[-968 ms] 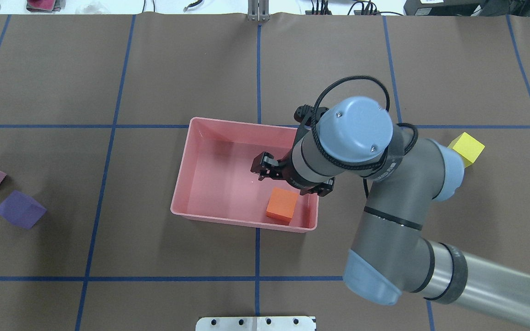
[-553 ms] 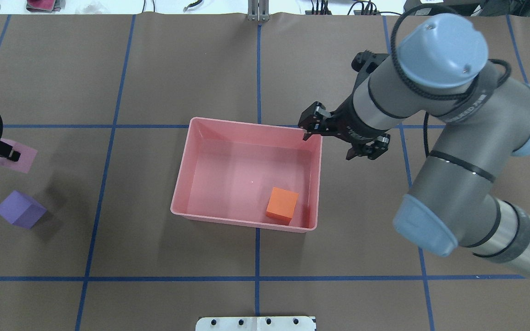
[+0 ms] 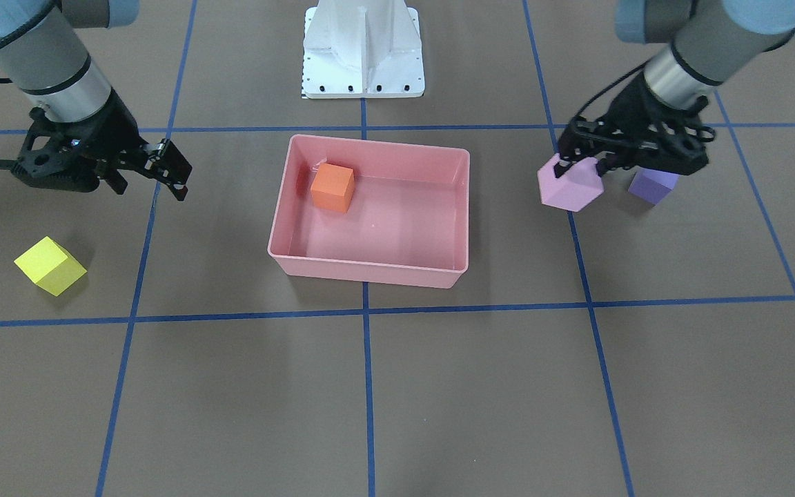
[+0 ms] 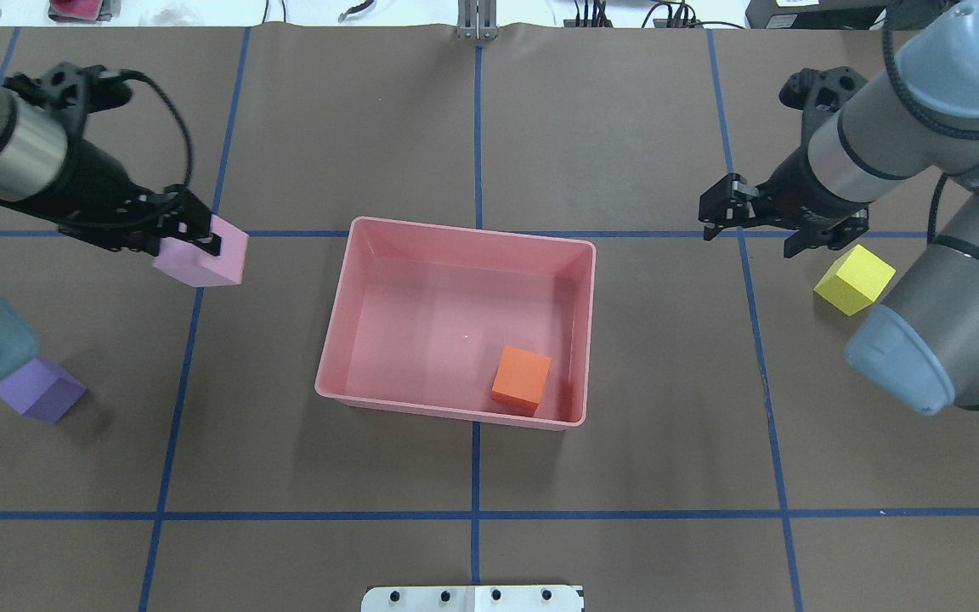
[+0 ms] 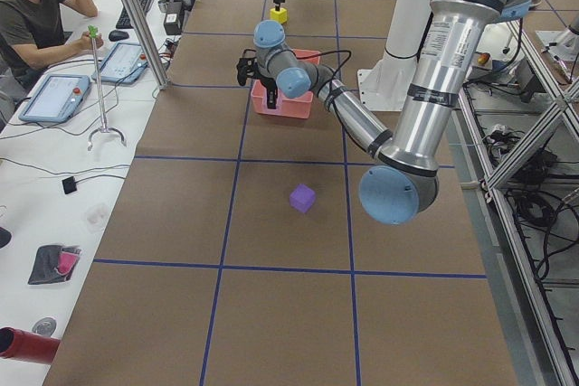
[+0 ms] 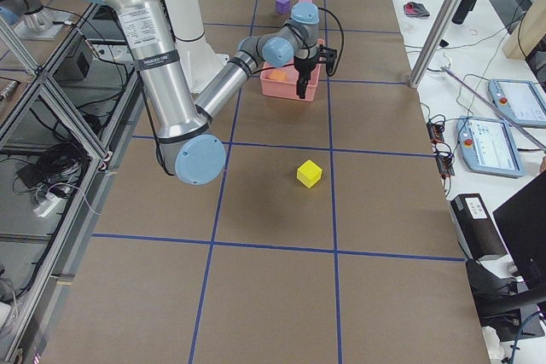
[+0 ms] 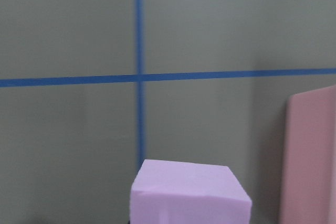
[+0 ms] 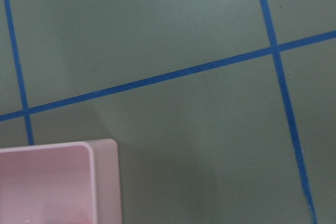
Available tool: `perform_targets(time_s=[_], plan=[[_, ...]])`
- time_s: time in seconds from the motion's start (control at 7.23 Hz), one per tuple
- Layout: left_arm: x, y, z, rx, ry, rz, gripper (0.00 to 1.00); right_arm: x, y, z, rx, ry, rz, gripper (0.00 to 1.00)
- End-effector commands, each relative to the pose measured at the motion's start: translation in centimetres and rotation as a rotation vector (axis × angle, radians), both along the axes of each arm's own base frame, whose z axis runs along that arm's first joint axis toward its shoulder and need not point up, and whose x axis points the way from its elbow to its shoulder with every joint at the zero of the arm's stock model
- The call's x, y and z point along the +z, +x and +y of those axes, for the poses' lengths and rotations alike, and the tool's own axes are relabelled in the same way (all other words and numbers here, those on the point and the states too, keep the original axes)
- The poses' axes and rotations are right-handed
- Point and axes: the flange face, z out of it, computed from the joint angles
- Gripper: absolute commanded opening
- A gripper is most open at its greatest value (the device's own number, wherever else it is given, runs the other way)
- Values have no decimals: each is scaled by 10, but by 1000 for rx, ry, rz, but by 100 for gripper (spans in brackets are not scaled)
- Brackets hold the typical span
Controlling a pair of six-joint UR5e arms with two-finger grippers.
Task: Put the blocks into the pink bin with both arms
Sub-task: 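Release and withdraw the right gripper while the left grasps the pink cube, then carry the pink cube into the bin while the right gripper reaches yellow cube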
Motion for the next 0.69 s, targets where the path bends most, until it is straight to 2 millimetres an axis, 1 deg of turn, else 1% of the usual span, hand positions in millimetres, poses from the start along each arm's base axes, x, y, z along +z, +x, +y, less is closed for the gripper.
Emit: perform_targets(time_s=[0.0, 0.14, 0.28, 0.41, 0.55], plan=[[-108, 106, 43, -23, -13, -71, 0, 67, 44, -39, -67, 48, 94, 100], [-127, 160, 52, -34, -4, -123, 0, 93, 52, -55, -63, 15, 123, 100], [-133, 199, 47, -53, 2, -170, 0, 111, 58, -64, -50, -18, 143, 100], [-138, 214, 40, -53, -3, -185, 0, 117, 56, -67, -51, -11, 142, 100], [-132, 219, 38, -55, -7, -199, 0, 139, 52, -74, -47, -34, 152, 100]])
